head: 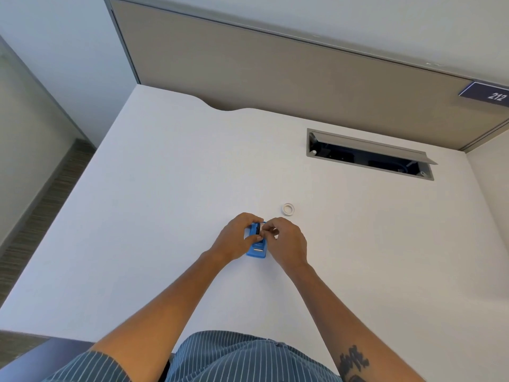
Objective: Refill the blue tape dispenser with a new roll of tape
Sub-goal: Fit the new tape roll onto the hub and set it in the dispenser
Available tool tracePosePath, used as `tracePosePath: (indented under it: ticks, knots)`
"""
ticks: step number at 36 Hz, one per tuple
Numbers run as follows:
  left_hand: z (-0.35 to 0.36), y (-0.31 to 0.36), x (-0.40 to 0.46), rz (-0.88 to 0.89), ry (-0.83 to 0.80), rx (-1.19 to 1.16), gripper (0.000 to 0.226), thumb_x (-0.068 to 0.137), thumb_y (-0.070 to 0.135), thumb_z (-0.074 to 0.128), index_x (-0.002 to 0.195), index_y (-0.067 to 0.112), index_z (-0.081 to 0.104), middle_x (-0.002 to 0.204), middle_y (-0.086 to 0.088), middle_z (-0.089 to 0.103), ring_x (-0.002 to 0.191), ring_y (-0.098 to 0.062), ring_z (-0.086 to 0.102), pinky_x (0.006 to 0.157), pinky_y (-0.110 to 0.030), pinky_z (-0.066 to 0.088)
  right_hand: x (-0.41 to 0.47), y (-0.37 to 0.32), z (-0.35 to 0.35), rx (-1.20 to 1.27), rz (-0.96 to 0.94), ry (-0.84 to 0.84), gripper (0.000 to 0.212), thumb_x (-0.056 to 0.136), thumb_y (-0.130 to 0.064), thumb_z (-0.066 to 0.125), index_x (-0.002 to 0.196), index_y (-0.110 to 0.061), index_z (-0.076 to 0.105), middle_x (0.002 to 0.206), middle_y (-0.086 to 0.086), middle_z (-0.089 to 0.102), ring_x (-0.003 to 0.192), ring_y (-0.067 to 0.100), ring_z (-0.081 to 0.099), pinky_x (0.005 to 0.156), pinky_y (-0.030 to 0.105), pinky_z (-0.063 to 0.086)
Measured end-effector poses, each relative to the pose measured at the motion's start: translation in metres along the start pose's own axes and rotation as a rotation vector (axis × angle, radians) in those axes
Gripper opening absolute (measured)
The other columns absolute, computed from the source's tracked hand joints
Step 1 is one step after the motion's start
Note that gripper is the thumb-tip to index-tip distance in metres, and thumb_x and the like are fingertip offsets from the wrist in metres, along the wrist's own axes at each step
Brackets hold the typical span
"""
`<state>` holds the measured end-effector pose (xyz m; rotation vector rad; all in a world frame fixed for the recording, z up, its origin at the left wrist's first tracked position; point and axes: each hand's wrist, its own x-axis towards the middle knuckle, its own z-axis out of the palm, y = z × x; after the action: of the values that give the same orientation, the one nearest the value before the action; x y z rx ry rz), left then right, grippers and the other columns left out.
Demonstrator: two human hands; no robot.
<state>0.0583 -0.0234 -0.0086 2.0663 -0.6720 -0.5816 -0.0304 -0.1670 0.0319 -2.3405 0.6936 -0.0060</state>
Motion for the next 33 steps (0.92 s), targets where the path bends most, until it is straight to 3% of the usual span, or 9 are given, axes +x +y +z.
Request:
tracePosePath:
  ticks: [10, 27, 33]
  knots:
    - [0.0035, -0.0001, 0.0008, -0.058, 0.009, 0.002, 0.042, 0.089, 0.019, 0.079, 0.126, 0.028, 0.061, 0.126, 0.009, 0.063, 0.113, -0.014, 0.060, 0.104, -0.032, 0.050, 0.0035, 0.0015, -0.0036, -0.072, -0.025, -0.080, 0.020, 0.095, -0.027, 0.070, 0.113, -0.034, 0.070, 0.107, -0.015, 0.069, 0.093, 0.010, 0.068, 0.080, 0.030, 0.054]
    - [0.0026, 0.0029, 0.0026, -0.085, 0.001, 0.035, 0.044, 0.088, 0.024, 0.080, 0.128, 0.025, 0.061, 0.129, 0.006, 0.063, 0.114, -0.017, 0.061, 0.104, -0.035, 0.051, -0.0007, 0.0060, -0.0023, -0.171, -0.133, -0.006, 0.016, 0.098, -0.032, 0.067, 0.111, -0.034, 0.077, 0.095, -0.010, 0.064, 0.084, 0.014, 0.068, 0.067, 0.030, 0.052]
    - [0.0022, 0.0021, 0.0016, -0.074, -0.002, 0.040, 0.043, 0.089, 0.023, 0.079, 0.128, 0.026, 0.060, 0.129, 0.008, 0.062, 0.113, -0.014, 0.060, 0.103, -0.033, 0.051, -0.0045, 0.0069, -0.0027, -0.219, -0.172, 0.029, 0.016, 0.098, -0.024, 0.068, 0.105, -0.029, 0.081, 0.091, -0.008, 0.066, 0.070, 0.016, 0.058, 0.059, 0.029, 0.045]
